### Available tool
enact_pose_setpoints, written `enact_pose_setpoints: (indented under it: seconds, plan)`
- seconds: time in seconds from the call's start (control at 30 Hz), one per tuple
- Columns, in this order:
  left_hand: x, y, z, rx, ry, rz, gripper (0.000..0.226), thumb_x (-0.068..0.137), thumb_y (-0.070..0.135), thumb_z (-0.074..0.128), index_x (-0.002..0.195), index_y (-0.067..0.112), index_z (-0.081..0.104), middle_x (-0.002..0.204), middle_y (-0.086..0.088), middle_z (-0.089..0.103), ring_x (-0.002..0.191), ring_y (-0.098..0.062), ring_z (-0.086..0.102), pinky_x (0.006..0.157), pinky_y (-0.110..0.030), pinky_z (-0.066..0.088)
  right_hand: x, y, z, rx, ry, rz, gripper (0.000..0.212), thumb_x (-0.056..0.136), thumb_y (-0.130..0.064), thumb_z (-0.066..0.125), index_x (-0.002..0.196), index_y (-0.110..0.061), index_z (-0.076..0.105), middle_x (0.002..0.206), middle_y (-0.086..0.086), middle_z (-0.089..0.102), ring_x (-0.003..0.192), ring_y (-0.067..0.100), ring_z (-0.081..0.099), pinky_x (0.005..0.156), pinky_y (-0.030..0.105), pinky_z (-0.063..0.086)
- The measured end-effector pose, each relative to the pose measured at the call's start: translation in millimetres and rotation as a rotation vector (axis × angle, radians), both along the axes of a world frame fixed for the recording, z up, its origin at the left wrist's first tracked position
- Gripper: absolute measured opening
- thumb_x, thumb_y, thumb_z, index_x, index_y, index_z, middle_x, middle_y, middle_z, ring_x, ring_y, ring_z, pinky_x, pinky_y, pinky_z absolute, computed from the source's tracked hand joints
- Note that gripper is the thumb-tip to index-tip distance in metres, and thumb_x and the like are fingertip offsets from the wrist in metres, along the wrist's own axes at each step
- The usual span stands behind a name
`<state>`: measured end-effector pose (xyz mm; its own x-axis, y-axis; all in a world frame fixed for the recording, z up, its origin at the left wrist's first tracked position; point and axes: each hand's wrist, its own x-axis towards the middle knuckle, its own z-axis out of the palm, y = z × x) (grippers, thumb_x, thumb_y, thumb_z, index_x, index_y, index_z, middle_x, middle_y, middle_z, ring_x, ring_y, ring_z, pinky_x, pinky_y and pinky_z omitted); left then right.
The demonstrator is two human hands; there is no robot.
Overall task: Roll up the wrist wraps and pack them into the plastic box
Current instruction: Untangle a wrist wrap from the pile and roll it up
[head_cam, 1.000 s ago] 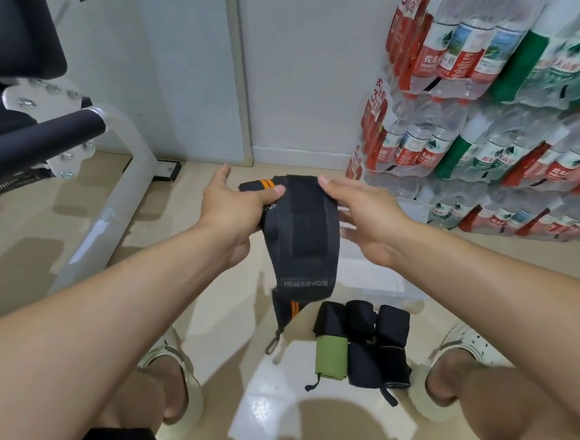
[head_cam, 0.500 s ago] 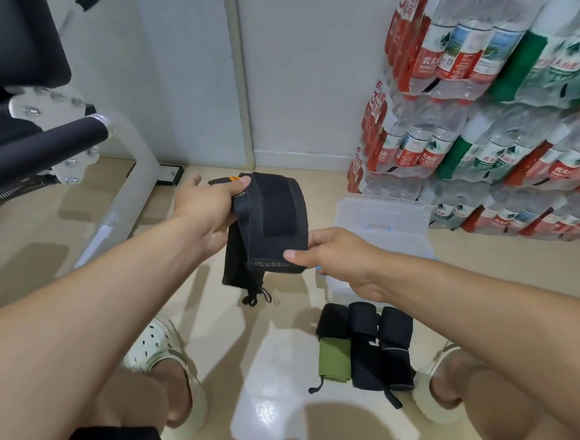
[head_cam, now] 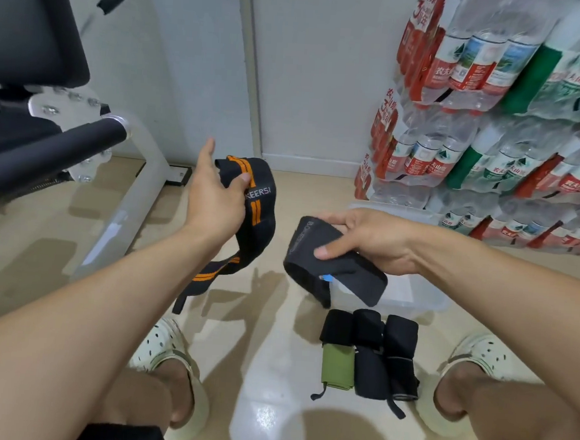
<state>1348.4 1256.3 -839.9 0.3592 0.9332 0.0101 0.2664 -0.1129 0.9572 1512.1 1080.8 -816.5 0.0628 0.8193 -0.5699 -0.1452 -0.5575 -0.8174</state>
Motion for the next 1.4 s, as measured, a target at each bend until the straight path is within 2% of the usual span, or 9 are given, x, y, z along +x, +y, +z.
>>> enact_pose_setpoints:
  seconds: [0.17, 0.3, 0.37, 0.67, 0.8, 0.9, 1.03, 1.23, 1.4]
  plan:
    - [1, -20, 10, 0.022, 0.014, -0.223, 0.075, 0.099, 0.023, 0.062, 0.158, 0.037, 0.019, 0.114, -0.004, 0.073, 0.108, -0.015, 0.069, 0.102, -0.034, 0.05, -17, -10, 23, 0.165, -0.388, 0.358, 0.049, 0.081, 0.01, 0.078, 0.119, -0.018, 0.07, 0.096, -0.001, 0.08, 0.081, 0.01, 0.076, 0.071, 0.021, 0.058]
    - [2, -38, 13, -0.088, -0.019, -0.46, 0.072, 0.101, 0.014, 0.06, 0.159, 0.033, 0.02, 0.084, 0.0, 0.077, 0.083, -0.012, 0.072, 0.086, -0.029, 0.055, -20, -8, 46, 0.302, -1.135, 0.538, 0.042, 0.081, -0.02, 0.085, 0.116, -0.04, 0.072, 0.096, -0.023, 0.074, 0.082, -0.001, 0.064, 0.077, 0.025, 0.053]
    - [5, -45, 14, -0.149, -0.019, -0.564, 0.071, 0.102, 0.012, 0.059, 0.159, 0.031, 0.022, 0.096, -0.015, 0.075, 0.088, -0.015, 0.068, 0.09, -0.037, 0.054, -16, -6, 57, 0.294, -1.34, 0.486, 0.037, 0.08, -0.03, 0.085, 0.111, -0.046, 0.07, 0.093, -0.026, 0.067, 0.08, 0.001, 0.057, 0.075, 0.03, 0.049]
    - [14, -61, 22, -0.216, -0.061, -0.533, 0.103, 0.08, 0.0, 0.082, 0.157, 0.036, 0.025, 0.098, -0.005, 0.079, 0.092, -0.018, 0.076, 0.082, -0.028, 0.059, 23, -5, 51, 0.256, -1.245, 0.08, 0.042, 0.064, -0.043, 0.094, 0.089, -0.033, 0.062, 0.089, -0.015, 0.069, 0.085, 0.01, 0.066, 0.076, 0.04, 0.056]
    - [16, -57, 19, -0.349, -0.145, -0.446, 0.09, 0.079, -0.001, 0.082, 0.152, 0.027, 0.036, 0.104, -0.003, 0.079, 0.097, -0.018, 0.075, 0.081, -0.027, 0.058, 40, -12, 37, 0.195, -0.502, -0.345, 0.053, 0.071, -0.015, 0.091, 0.118, -0.014, 0.067, 0.107, 0.006, 0.078, 0.09, 0.02, 0.076, 0.069, 0.03, 0.062]
    - [16, -52, 17, -0.388, -0.162, -0.403, 0.059, 0.082, 0.0, 0.08, 0.134, 0.015, 0.056, 0.107, -0.003, 0.078, 0.101, -0.02, 0.075, 0.08, -0.026, 0.058, 40, -14, 26, 0.192, -0.023, -0.505, 0.053, 0.082, -0.013, 0.079, 0.133, -0.015, 0.065, 0.122, 0.004, 0.075, 0.095, 0.015, 0.075, 0.08, 0.026, 0.06]
    - [17, -51, 17, -0.39, -0.138, -0.483, 0.028, 0.093, 0.0, 0.068, 0.12, 0.007, 0.069, 0.111, -0.008, 0.077, 0.102, -0.022, 0.074, 0.082, -0.026, 0.057, 21, -9, 25, 0.303, -0.04, -0.427, 0.01, 0.099, -0.027, 0.064, 0.101, -0.021, 0.071, 0.106, -0.001, 0.076, 0.098, 0.013, 0.071, 0.09, 0.029, 0.056]
    - [22, -48, 25, -0.445, -0.255, -0.329, 0.025, 0.104, 0.011, 0.054, 0.126, 0.007, 0.066, 0.108, -0.006, 0.077, 0.09, -0.018, 0.075, 0.072, -0.028, 0.059, 11, -3, 29, 0.46, -0.054, -0.66, 0.013, 0.104, -0.019, 0.055, 0.093, -0.012, 0.057, 0.085, 0.006, 0.062, 0.085, 0.02, 0.062, 0.088, 0.04, 0.053]
    - [15, -38, 35, -0.498, -0.357, -0.257, 0.027, 0.105, 0.013, 0.052, 0.13, 0.012, 0.062, 0.106, -0.003, 0.077, 0.081, -0.013, 0.075, 0.062, -0.028, 0.06, -5, -12, 21, 0.221, -0.337, -0.354, 0.017, 0.093, -0.029, 0.072, 0.089, -0.014, 0.067, 0.081, 0.006, 0.073, 0.071, 0.018, 0.067, 0.061, 0.025, 0.051]
